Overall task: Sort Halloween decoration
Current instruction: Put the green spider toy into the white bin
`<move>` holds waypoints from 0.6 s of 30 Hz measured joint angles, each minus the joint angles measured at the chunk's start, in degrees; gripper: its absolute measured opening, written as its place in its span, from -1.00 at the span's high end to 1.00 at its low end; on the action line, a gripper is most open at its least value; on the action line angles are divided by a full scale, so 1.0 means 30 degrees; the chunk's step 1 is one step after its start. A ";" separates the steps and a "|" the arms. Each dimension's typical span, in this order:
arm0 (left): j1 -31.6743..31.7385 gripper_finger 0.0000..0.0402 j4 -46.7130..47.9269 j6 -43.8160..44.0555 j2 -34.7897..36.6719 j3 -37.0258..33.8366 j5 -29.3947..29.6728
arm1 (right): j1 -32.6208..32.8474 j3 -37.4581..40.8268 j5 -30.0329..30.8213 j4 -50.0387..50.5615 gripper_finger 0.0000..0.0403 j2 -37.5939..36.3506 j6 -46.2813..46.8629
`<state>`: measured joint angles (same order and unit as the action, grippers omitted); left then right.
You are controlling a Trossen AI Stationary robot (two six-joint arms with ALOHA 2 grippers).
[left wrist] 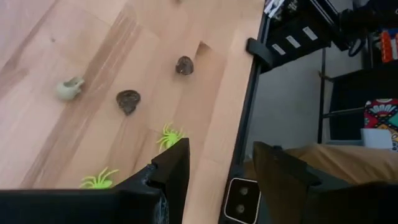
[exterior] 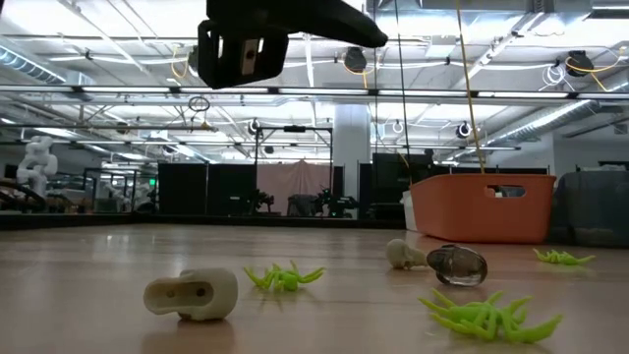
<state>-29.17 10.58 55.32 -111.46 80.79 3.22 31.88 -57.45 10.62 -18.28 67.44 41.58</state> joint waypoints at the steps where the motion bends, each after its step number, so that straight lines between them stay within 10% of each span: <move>1: -0.0026 0.12 0.0023 0.0111 0.0000 0.0024 -0.0003 | 0.0000 0.0000 0.0014 0.0023 1.00 0.0000 -0.0845; 18: -0.0240 0.12 0.0054 0.0917 0.0051 0.0321 -0.0013 | 0.0000 0.0000 -0.0032 -0.0117 1.00 -0.0044 -1.3091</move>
<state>-29.89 10.74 58.07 -111.31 81.76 3.18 31.88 -57.45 10.52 -18.63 67.31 2.31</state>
